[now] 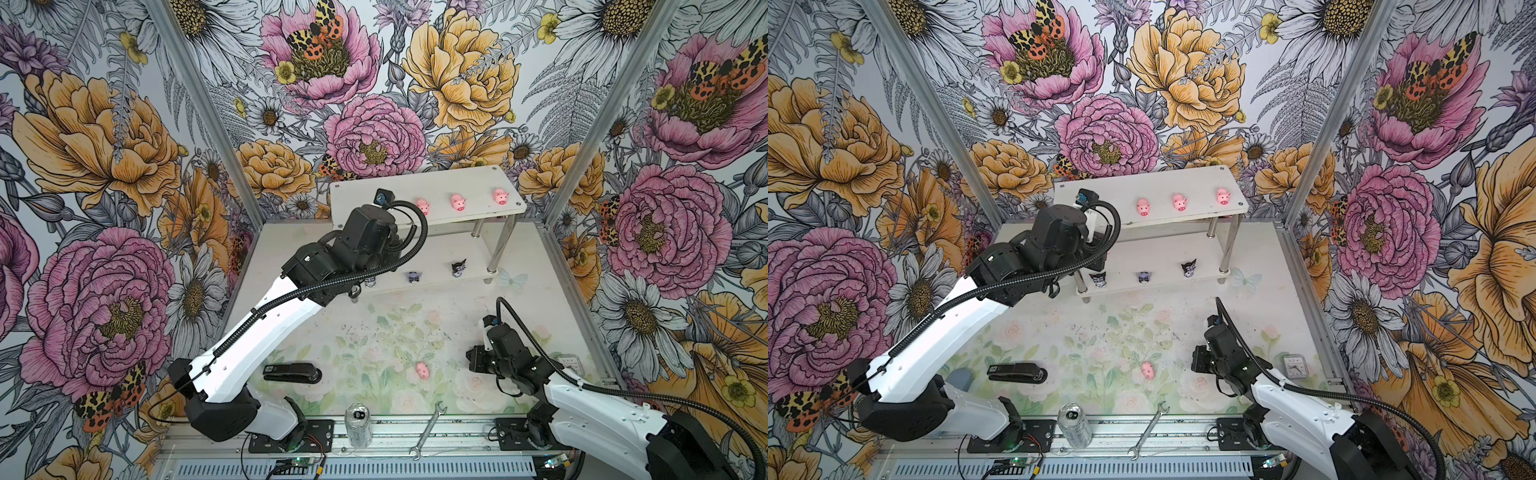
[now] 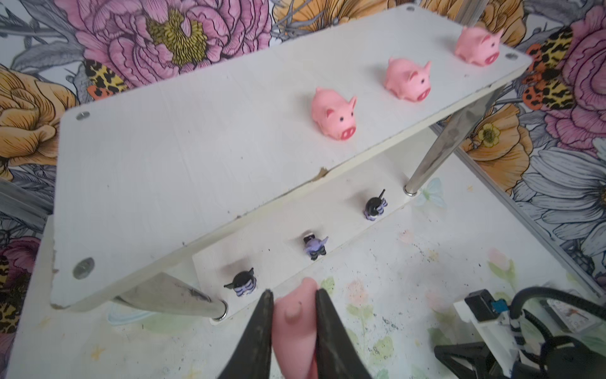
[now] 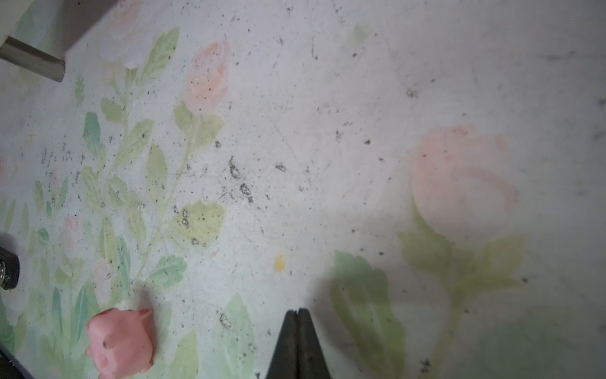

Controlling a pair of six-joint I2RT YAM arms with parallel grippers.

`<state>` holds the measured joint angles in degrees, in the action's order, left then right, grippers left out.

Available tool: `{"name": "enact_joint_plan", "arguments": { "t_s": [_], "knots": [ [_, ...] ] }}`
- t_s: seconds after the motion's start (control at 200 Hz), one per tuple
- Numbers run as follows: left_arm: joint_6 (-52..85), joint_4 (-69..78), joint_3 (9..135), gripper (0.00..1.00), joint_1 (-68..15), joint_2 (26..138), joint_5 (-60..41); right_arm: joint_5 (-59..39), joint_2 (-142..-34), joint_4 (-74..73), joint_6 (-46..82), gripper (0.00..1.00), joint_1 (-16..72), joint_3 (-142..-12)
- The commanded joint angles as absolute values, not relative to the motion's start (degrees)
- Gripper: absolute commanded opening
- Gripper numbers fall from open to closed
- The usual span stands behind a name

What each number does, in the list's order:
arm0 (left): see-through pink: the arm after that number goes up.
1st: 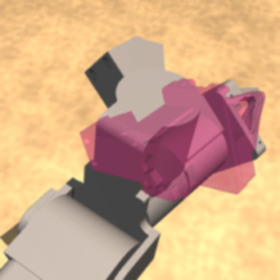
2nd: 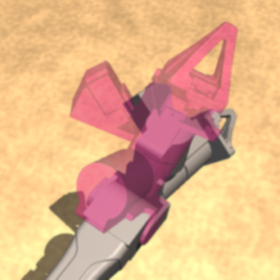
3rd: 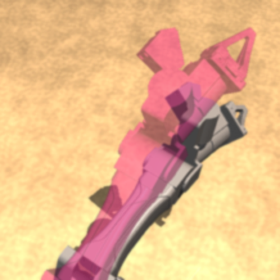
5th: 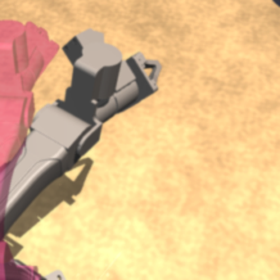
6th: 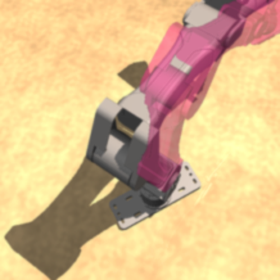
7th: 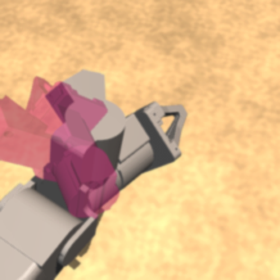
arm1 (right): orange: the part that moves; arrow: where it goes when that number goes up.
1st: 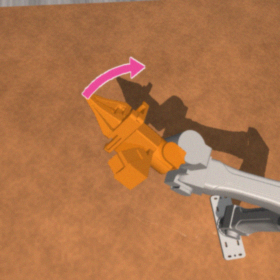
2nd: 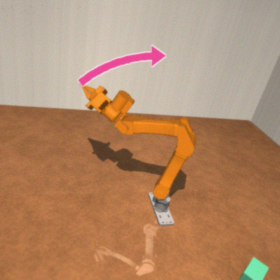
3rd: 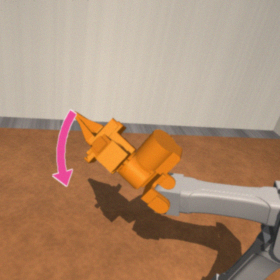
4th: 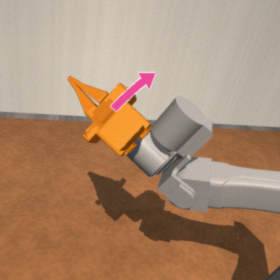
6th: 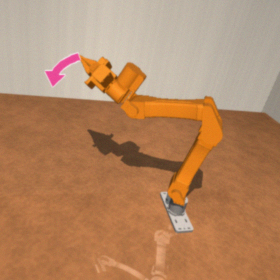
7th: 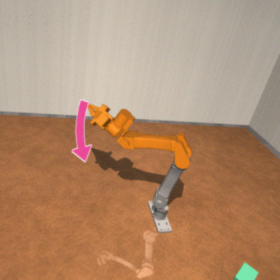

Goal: Place and organize the plastic toys onto the shelf
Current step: 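Lift the pink pig with the left gripper up over the shelf top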

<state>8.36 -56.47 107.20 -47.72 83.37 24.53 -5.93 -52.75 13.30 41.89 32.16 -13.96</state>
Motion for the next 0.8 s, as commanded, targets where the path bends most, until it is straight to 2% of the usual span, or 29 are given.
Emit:
{"name": "enact_joint_plan", "arguments": {
  "t_s": [0.0, 0.18, 0.796],
  "knots": [
    [-0.06, -58.07, 111.77, 0.24, -46.5, 86.17, 26.56, -4.59, -53.76, 12.58, 41.12, 0.0, 31.73, -13.88],
    [-2.46, -56.79, 114.63, 0.24, -40.61, 88.47, 18.38, -4.32, -55.99, 10.97, 41.13, 0.0, 31.65, -13.93],
    [-4.48, -56.78, 124.44, 0.25, -35.51, 98.64, 15.21, -4.57, -59.15, 9.25, 40.78, 0.0, 31.64, -14.18]
  ]
}}
